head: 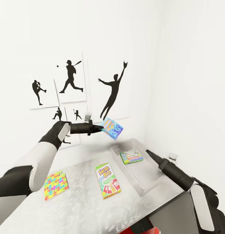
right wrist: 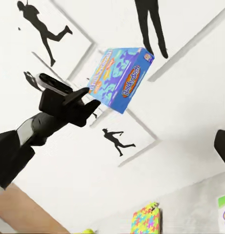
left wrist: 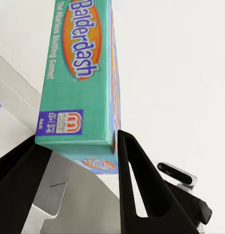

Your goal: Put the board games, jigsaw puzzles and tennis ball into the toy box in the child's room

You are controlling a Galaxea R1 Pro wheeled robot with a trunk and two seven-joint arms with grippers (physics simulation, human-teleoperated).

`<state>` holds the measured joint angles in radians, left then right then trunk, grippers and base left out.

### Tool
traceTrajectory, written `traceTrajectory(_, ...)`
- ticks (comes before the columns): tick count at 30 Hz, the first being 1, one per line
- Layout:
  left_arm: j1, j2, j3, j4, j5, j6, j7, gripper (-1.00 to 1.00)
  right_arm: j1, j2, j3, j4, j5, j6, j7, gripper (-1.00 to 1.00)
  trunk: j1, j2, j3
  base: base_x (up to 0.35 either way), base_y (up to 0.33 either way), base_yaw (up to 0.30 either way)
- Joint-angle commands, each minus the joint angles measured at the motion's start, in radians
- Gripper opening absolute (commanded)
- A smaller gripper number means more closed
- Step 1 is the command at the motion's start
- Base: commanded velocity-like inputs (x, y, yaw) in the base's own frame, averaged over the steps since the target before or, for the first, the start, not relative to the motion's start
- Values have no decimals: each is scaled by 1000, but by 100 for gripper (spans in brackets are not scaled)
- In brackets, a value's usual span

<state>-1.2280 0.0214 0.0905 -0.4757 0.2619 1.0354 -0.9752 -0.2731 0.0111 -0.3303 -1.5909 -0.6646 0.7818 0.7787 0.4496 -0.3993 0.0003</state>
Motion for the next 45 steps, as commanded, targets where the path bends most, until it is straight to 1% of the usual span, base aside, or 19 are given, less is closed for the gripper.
traceTrajectory(1, -1, -6, 3, 8, -4, 1, -4, -100, 6, -4, -29, 0, 3, 1, 104, 100, 0, -1, 0, 0, 0, 0)
traceTrajectory(2, -1, -15, 3, 18, -4, 0, -3, -100, 10, -7, -53, 0, 5, -4, 182, 100, 0, -1, 0, 0, 0, 0)
traceTrajectory(3, -1, -20, 3, 24, -4, 0, -3, -100, 11, -9, -64, 0, 5, -6, 212, 100, 0, -1, 0, 0, 0, 0)
traceTrajectory(5, -1, -44, 3, 52, -5, -2, 0, -100, 15, -12, -94, 0, 7, -11, 281, 100, 0, -1, 0, 0, 0, 0)
traceTrajectory(6, -1, -70, 3, 71, -6, -6, 1, -100, 16, -13, -105, 0, 7, -12, 304, 100, 0, -1, 0, 0, 0, 0)
traceTrajectory(8, -1, -106, 3, 94, -6, -17, 2, -100, 17, -14, -111, 0, 8, -12, 319, 100, 0, -1, 0, 0, 0, 0)
traceTrajectory(9, -1, -115, 3, 100, -6, -23, 2, -100, 17, -14, -112, 0, 8, -12, 321, 100, 0, -1, 0, 0, 0, 0)
traceTrajectory(10, -1, -135, 3, 116, -6, -40, 2, -100, 17, -14, -113, 1, 8, -12, 325, 100, 0, -1, 0, 0, 0, 0)
traceTrajectory(11, -1, -163, 3, 147, -6, -76, 3, -100, 17, -16, -114, 1, 10, -11, 329, 100, 0, -1, 0, 0, 0, 0)
traceTrajectory(12, -1, -171, 3, 158, -5, -90, 3, -100, 17, -17, -114, 1, 11, -10, 330, 100, 0, -1, 0, 0, 0, 0)
traceTrajectory(14, -1, -196, 3, 205, -4, -140, 13, -100, 17, -33, -114, 2, 13, -9, 334, 100, 0, -1, 0, 0, 0, 0)
traceTrajectory(16, -1, -196, 5, 247, 0, -173, 44, -100, 18, -57, -113, 3, 14, -9, 335, 100, 0, -1, 0, 0, 0, 0)
traceTrajectory(20, -1, -196, 8, 306, 8, -235, 100, -100, 18, -76, -112, 3, 14, -9, 337, 100, 0, -1, 0, 0, 0, 0)
traceTrajectory(27, 0, -196, 10, 405, 11, -353, 121, -100, 18, -79, -112, 3, 14, -11, 338, 100, 0, -1, 0, 0, 0, 0)
traceTrajectory(31, 3, -196, 12, 419, 11, -395, 123, -100, 18, -79, -112, 3, 14, -13, 338, 100, 0, -1, 0, 0, 0, 0)
traceTrajectory(34, 4, -196, 12, 425, 12, -406, 127, -100, 18, -79, -112, 3, 14, -15, 338, 100, 0, -1, 0, 0, 0, 0)
traceTrajectory(36, 5, -196, 12, 442, 26, -416, 136, -100, 18, -79, -112, 3, 14, -16, 338, 100, 0, -1, 0, 0, 0, 0)
traceTrajectory(39, 6, -196, 13, 468, 58, -477, 164, -100, 18, -79, -112, 3, 14, -16, 338, 100, 0, -1, 0, 0, 0, 0)
traceTrajectory(45, 8, -196, 14, 479, 71, -512, 238, -100, 18, -77, -112, 3, 14, -17, 338, 100, 0, -1, 0, 0, 0, 0)
